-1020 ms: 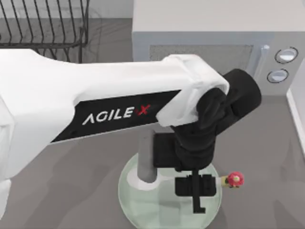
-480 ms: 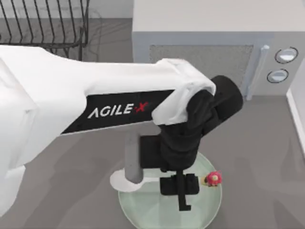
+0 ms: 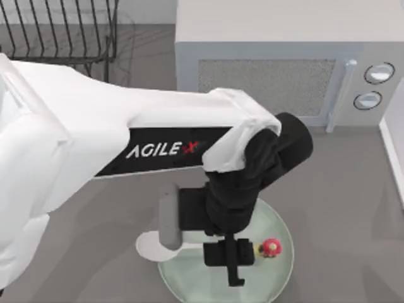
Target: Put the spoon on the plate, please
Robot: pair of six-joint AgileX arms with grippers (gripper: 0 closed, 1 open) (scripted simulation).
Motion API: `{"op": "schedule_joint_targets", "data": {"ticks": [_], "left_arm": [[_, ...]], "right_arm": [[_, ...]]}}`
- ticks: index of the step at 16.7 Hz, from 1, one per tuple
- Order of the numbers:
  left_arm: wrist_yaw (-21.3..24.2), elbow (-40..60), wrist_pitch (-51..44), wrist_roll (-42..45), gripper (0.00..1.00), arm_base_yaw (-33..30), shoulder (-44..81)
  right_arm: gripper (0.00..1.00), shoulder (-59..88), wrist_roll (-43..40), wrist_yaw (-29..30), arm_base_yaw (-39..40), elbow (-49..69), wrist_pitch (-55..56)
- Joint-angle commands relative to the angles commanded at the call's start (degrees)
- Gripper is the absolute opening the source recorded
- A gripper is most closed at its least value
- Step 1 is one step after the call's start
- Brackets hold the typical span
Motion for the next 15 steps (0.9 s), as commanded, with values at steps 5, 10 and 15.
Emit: {"op": "schedule_joint_targets", "data": {"ticks": [5, 10, 15], "left_arm": [[0.0, 0.0, 0.0, 0.0, 0.45, 0.0, 0.0], [0.0, 0.0, 0.0, 0.0, 0.83, 0.0, 0.0], [0.0, 0.0, 0.0, 0.0, 1.0, 0.0, 0.0]], "right_arm": [[1.0, 0.0, 0.0, 0.0, 0.0, 0.0, 0.0], [1.0, 0.0, 0.0, 0.0, 0.0, 0.0, 0.0], [1.0, 0.0, 0.0, 0.0, 0.0, 0.0, 0.0]]}}
